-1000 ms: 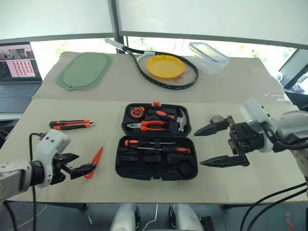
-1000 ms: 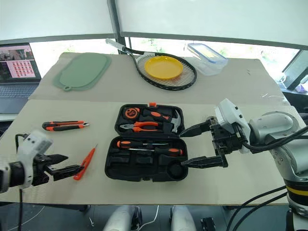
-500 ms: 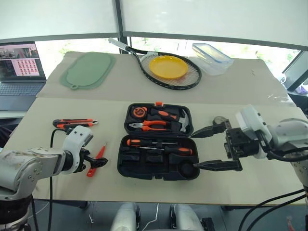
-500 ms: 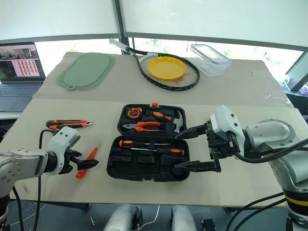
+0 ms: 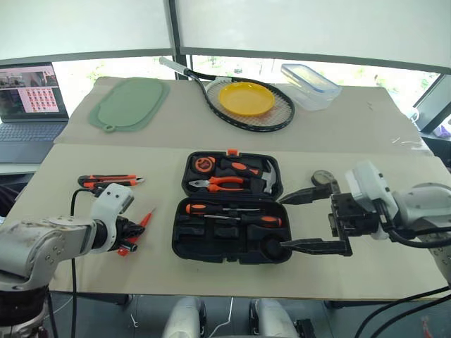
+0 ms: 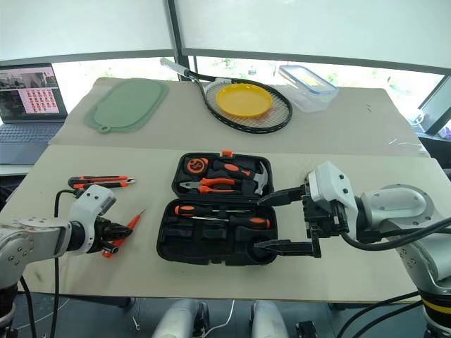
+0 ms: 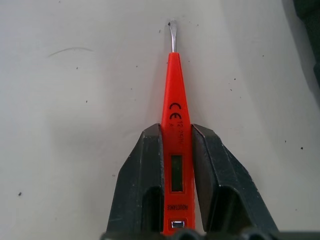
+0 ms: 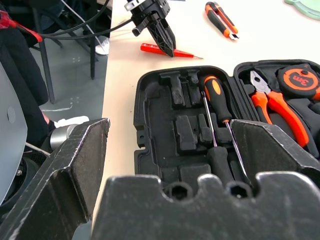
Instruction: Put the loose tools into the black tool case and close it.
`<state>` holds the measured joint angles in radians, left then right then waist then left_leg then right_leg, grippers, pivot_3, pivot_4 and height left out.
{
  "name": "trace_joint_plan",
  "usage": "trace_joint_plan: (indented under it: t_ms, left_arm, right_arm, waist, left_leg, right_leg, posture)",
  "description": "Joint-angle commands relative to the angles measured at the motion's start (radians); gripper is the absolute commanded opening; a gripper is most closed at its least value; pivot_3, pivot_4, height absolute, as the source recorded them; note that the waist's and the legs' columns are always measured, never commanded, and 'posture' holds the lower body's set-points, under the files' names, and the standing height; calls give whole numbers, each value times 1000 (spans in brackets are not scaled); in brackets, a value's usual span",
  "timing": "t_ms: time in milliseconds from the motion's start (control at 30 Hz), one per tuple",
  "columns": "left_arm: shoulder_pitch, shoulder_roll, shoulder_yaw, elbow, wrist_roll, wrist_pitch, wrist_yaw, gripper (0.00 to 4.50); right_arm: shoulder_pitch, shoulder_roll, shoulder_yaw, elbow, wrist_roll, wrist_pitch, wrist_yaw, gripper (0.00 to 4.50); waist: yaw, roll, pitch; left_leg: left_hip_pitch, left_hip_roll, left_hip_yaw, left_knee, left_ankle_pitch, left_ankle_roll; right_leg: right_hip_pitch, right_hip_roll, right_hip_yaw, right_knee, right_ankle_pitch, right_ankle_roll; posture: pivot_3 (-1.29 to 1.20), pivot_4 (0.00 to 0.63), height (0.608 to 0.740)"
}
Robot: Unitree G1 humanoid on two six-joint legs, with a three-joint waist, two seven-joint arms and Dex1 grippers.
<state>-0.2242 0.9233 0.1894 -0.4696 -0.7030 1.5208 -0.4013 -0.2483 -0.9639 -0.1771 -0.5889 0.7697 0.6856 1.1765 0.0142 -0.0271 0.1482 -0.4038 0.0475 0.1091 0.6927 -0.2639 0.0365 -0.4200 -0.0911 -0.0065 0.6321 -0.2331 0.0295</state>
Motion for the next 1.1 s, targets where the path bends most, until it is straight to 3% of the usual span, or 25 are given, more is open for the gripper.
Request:
trace_joint_plan:
  t_ms: [33,133,233,500,733,867,1100]
  left_arm:
    - [-58,128,-89,64,74,-222,-162,368]
    - [-171,200,-165,96,111,-465,-381,368]
    - [-363,212,-309,107,162,-686,-663,368]
    - [-621,41,-687,218,426,-934,-964,368]
    - [-684,-70,-830,315,585,-897,-994,368]
    - [-698,-112,-875,322,613,-727,-994,368]
    - [-691,-168,-895,319,628,-646,-976,368]
  right_arm:
    - [24,-28,-48,-22,19,-8,1,4500]
    - [47,-44,-61,-21,21,-9,4,4500]
    - [70,-56,-71,-16,16,-9,3,4500]
    - [98,-52,-69,-23,6,-15,-24,4500]
    - [142,-48,-102,-63,31,-4,-64,4500]
    - [183,-42,-127,-87,37,-7,-92,4500]
    - [217,-43,-146,-106,52,-15,-117,4500]
  waist:
    - [-1,-1,1]
    - [2,-3,2]
    - [13,-5,3]
    - [11,-5,3]
    - [12,-5,3]
    - [10,-6,3]
    - [11,-6,3]
  left_leg:
    - [0,0,0,0,0,0]
    - [-4,0,0,1,0,-1]
    - [-6,-1,1,1,0,0]
    - [-10,-3,6,3,-1,2]
    - [-12,-4,2,6,-1,3]
    - [-12,-4,-2,8,-2,4]
    - [-11,-4,-4,9,-2,4]
  right_leg:
    - [-1,0,0,0,0,0]
    - [-3,0,-2,-1,0,-1]
    - [-2,-1,-3,-3,0,-1]
    - [-3,1,-2,-4,0,3]
    - [-3,1,-3,-3,0,5]
    - [-3,1,-2,-2,-1,6]
    - [-1,1,-2,-1,-1,6]
  posture:
    - [0,150,738]
    - [0,150,738]
    - [0,150,738]
    - [0,150,738]
    - [0,150,738]
    - [0,150,738]
    - [0,150,738]
